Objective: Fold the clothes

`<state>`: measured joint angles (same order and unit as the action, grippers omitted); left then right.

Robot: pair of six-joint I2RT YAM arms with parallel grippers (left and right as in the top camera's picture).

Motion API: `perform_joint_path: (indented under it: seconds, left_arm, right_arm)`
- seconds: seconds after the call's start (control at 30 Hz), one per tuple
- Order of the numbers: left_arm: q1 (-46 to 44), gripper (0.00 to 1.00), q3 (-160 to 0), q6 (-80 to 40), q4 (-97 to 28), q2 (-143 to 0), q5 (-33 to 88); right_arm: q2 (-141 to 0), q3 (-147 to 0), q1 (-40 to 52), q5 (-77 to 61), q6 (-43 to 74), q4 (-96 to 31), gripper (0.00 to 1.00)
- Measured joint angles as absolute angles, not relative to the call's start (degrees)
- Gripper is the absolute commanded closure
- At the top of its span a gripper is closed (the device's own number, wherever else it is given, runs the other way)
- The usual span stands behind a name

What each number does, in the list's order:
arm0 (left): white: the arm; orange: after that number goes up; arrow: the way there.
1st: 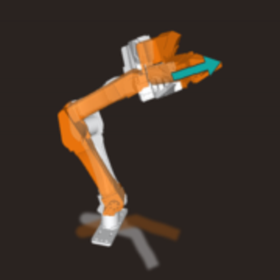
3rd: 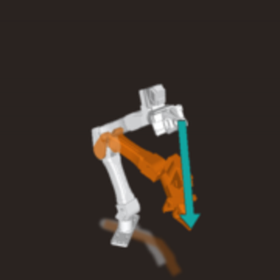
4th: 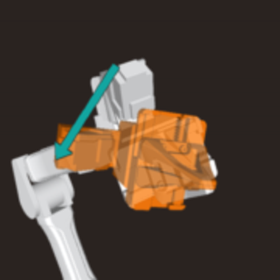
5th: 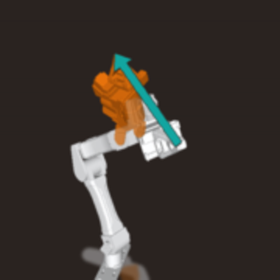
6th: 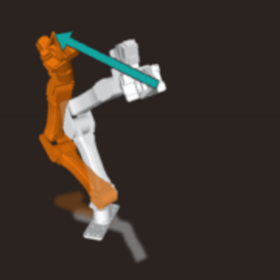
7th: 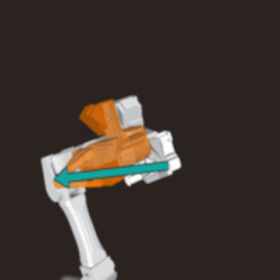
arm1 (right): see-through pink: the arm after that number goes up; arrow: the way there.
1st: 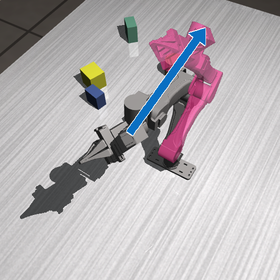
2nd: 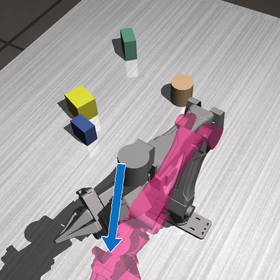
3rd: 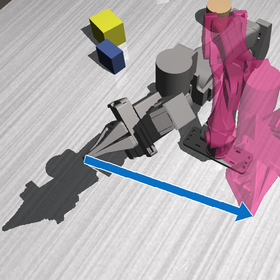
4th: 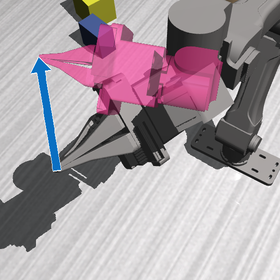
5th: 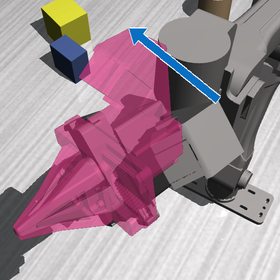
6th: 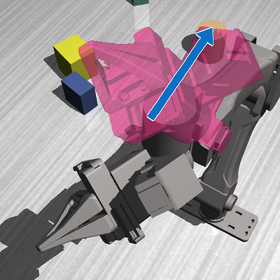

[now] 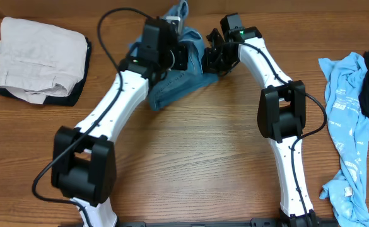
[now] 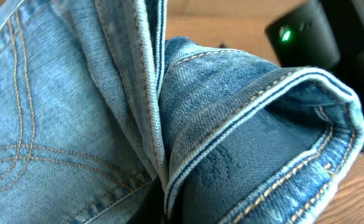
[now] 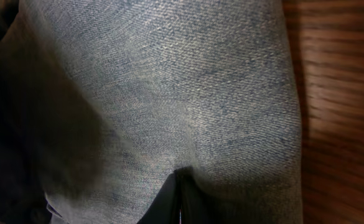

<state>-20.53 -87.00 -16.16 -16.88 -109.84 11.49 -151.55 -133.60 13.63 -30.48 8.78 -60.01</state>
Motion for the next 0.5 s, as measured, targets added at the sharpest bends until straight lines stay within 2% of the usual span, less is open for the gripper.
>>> perform_joint_path:
  seconds: [0.03,0.07,0.1,0.13,0.27,0.3,0.4,0.5]
  left_arm:
    - [-20.8,0.96,-87.0,-16.2,-17.0,-110.4,11.5]
    - [-21.0,0.96,-87.0,-16.2,-16.9,-110.8,11.5]
    - [-21.0,0.96,-87.0,-16.2,-17.0,-111.3,11.5]
    - [-21.0,0.96,-87.0,-16.2,-17.0,-111.5,11.5]
    - [-21.0,0.96,-87.0,-16.2,-17.0,-111.7,11.5]
    - [-21.0,0.87,-87.0,-16.3,-17.1,-111.7,11.5]
    - [-21.0,0.0,-87.0,-16.4,-17.1,-111.7,11.5]
    - [-21.0,0.0,-87.0,-16.6,-16.9,-111.7,11.6]
  right_arm:
    - [-151.5,-133.6,13.3,-31.1,8.8,-60.2,0.96]
    - [-151.6,-133.6,12.9,-31.6,8.8,-60.7,0.86]
    - [-151.6,-133.7,12.3,-32.7,8.8,-61.4,0.72]
    - [-151.7,-134.1,11.4,-34.3,9.1,-62.2,0.53]
    - [-151.8,-138.6,6.7,-40.6,9.2,-62.9,0.21]
    - [-151.8,-140.2,5.5,-41.7,9.1,-63.3,0.17]
    - [-151.8,-146.2,1.6,-44.7,9.1,-66.2,0.09]
    - [-151.8,-153.8,-1.7,-46.5,10.3,-67.5,0.06]
